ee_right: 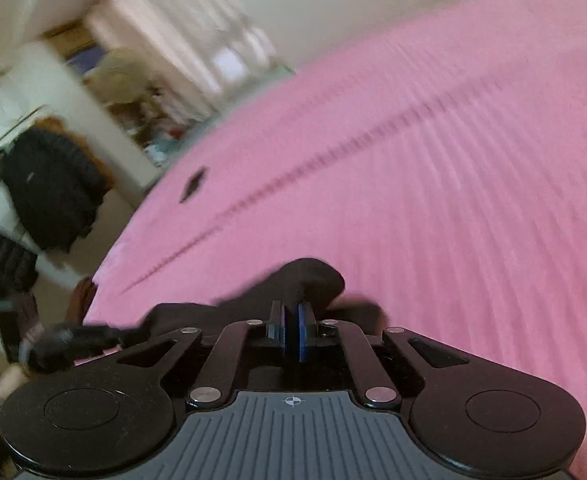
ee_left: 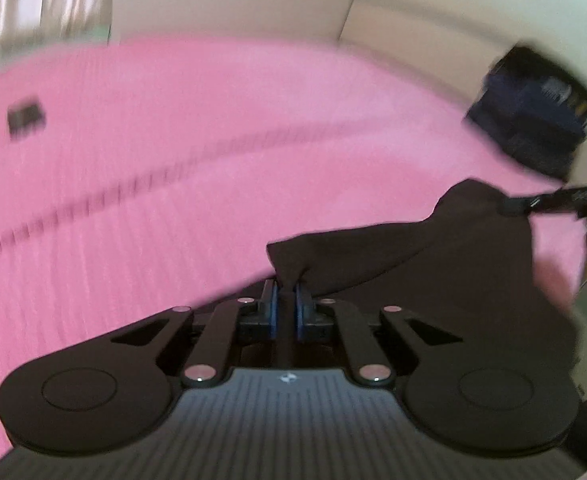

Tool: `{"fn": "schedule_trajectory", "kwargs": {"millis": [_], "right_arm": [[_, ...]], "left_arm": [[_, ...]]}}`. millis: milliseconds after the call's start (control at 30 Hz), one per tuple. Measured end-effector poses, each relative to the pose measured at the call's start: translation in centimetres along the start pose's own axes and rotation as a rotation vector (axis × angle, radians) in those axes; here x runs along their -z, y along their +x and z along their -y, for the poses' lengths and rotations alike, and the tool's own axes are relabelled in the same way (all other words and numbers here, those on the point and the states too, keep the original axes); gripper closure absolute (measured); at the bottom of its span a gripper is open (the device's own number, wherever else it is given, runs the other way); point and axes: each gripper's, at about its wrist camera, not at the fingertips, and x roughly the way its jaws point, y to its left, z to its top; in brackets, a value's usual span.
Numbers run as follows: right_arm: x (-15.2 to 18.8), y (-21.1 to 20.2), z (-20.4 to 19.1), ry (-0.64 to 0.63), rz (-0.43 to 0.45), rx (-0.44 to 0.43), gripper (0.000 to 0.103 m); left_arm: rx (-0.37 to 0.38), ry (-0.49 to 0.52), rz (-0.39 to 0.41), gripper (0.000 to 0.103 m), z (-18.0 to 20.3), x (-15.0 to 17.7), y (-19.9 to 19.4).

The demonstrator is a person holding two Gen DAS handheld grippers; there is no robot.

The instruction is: Fold clothes

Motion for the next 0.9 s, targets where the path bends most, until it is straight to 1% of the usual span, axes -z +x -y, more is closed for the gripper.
{"fn": "schedule_trajectory", "kwargs": {"millis": [33, 67, 100, 133, 200, 233, 300, 367, 400, 433, 467, 500, 533, 600, 700, 767, 867, 900], "right_arm": [[0.5, -0.8, 0.1, 0.004, 0.008, -0.029, 0.071], [1.1, -1.7, 0.2, 0.004, 0.017, -0.059, 0.055], [1.8, -2.6, 0.1, -0.007, 0.018, -0.08, 0.03], [2.6, -3.3, 0.3, -0.006, -0.003, -0.1, 0.029], [4.3, -4.6, 0.7, -0.001, -0.05, -0.14, 0.029], [5.1, -5.1, 0.9, 0.004, -0.075, -0.166, 0.029], [6.7, -6.0, 1.2, 0.01, -0.123, -0.21, 0.029], [7.6, -5.9, 1.2, 0.02, -0.159, -0.224, 0.03], [7.9, -5.7, 1.2, 0.023, -0.173, -0.219, 0.037], [8.1, -5.5, 1.2, 0.03, -0.17, -0.201, 0.056], [8.3, -5.4, 1.3, 0.037, -0.165, -0.181, 0.068], [8.4, -5.2, 1.3, 0.044, -0.16, -0.161, 0.088], [8.6, -5.5, 1.5, 0.057, -0.15, -0.152, 0.095], [8.9, -6.9, 0.6, 0.039, -0.138, -0.128, 0.101], [10.4, -9.0, -0.1, 0.016, -0.166, -0.102, 0.102], [11.6, -9.5, 0.2, 0.01, -0.175, -0.073, 0.102], [12.4, -9.7, 1.2, 0.047, -0.167, -0.079, 0.102], [12.3, -9.7, 1.1, 0.041, -0.171, -0.082, 0.102]], "left_arm": [[-0.006, -0.007, -0.034, 0.094, -0.3, 0.3, 1.0], [-0.011, -0.013, -0.064, 0.093, -0.5, 0.5, 1.9], [-0.013, -0.012, -0.056, 0.092, -0.5, 0.6, 1.7], [-0.02, -0.011, -0.052, 0.09, -0.5, 0.6, 1.4], [-0.041, -0.016, -0.029, 0.085, -0.6, 0.6, 0.1], [-0.055, -0.014, -0.015, 0.085, -0.5, 0.6, -0.7], [-0.108, 0.02, 0.027, 0.086, 0.2, 0.5, -2.6], [-0.135, 0.067, 0.069, 0.086, 1.4, 0.2, -3.9], [-0.13, 0.095, 0.086, 0.086, 2.4, 0.0, -4.4], [-0.115, 0.116, 0.093, 0.086, 3.3, -0.1, -4.7], [-0.092, 0.14, 0.093, 0.085, 4.3, -0.2, -4.7], [-0.067, 0.169, 0.085, 0.085, 5.5, -0.3, -4.4], [-0.042, 0.199, 0.076, 0.085, 6.6, -0.4, -4.0], [-0.01, 0.276, 0.052, 0.085, 9.1, -0.6, -2.8], [0.042, 0.369, 0.035, 0.085, 12.3, -0.7, -1.5], [0.076, 0.407, 0.026, 0.085, 13.9, -0.7, -0.8], [0.11, 0.458, -0.005, 0.085, 16.0, -1.1, 1.5], [0.119, 0.467, -0.014, 0.085, 16.6, -1.3, 2.3]]}}
